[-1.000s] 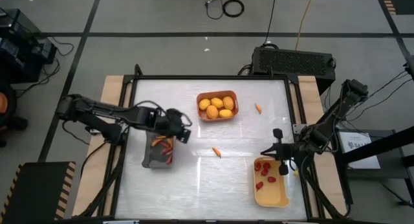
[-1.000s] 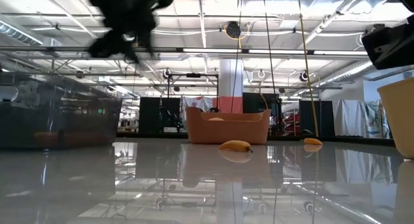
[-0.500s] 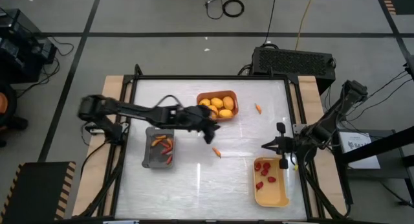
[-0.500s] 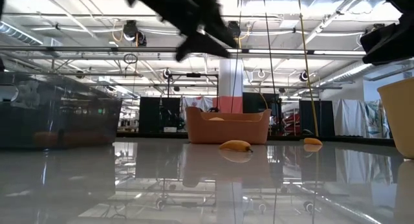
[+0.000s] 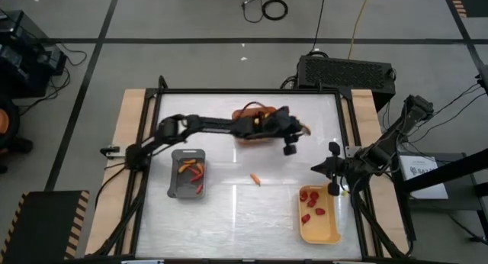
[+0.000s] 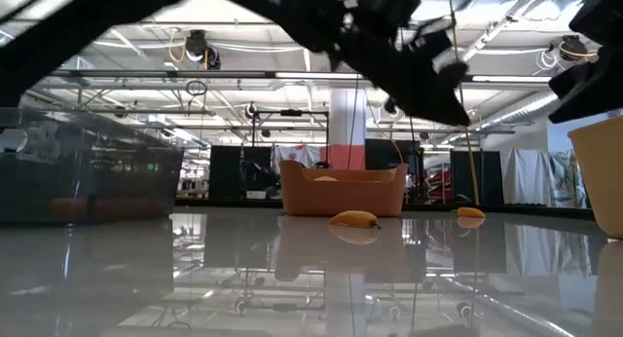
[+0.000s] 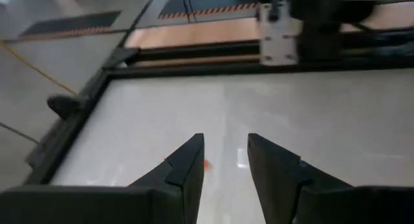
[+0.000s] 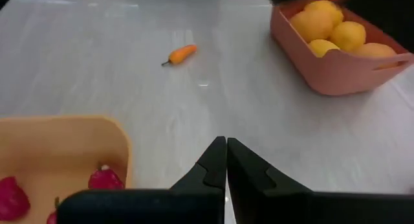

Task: Sort produce into baskets
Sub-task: Put the yellow chili pepper into the black bin

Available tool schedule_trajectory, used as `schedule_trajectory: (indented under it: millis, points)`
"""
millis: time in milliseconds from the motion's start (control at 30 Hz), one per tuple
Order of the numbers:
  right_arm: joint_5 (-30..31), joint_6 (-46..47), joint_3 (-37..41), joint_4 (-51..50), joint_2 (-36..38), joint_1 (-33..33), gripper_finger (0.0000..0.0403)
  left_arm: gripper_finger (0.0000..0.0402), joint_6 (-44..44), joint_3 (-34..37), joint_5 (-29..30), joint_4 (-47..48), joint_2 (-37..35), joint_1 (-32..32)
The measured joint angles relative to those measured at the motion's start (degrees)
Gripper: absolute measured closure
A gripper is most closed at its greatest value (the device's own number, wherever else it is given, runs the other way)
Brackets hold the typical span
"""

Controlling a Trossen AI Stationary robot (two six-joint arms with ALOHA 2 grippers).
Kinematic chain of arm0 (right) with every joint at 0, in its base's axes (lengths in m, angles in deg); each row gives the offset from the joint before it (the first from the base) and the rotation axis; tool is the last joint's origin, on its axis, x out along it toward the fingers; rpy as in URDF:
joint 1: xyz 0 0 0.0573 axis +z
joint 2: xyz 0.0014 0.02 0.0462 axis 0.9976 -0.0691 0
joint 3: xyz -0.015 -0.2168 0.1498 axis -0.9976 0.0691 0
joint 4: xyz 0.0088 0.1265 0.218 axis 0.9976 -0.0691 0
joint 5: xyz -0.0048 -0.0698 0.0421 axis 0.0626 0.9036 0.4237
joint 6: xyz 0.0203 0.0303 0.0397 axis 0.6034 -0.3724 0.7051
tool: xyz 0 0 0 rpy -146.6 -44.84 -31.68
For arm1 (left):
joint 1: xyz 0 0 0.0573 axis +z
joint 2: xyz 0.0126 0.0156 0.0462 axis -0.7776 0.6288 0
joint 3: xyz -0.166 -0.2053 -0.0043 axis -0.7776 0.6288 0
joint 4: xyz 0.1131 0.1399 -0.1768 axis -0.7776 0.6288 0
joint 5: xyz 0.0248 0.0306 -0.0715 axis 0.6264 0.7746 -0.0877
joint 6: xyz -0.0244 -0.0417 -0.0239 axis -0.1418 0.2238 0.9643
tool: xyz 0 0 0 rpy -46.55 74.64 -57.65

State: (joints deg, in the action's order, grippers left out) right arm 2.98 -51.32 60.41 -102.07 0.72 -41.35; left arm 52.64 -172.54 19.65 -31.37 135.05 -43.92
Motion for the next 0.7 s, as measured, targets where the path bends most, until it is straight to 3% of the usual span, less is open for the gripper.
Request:
schedule_trajectory:
  millis: [200,367,700]
  points:
    - [0.27,1.76,0.0,0.36,0.02,-0.06,0.0399,0.0274,-4.92,-14.25,-3.33,-0.08,12.24,4.63]
    - [0.18,4.31,0.0,-0.71,0.0,-0.12,0.0399,0.0274,-7.18,-21.39,-5.88,0.13,18.43,7.24]
    - [3.96,7.51,0.0,-1.18,0.05,-6.89,0.0399,0.0274,-6.72,-21.63,-9.81,-1.1,19.02,9.83]
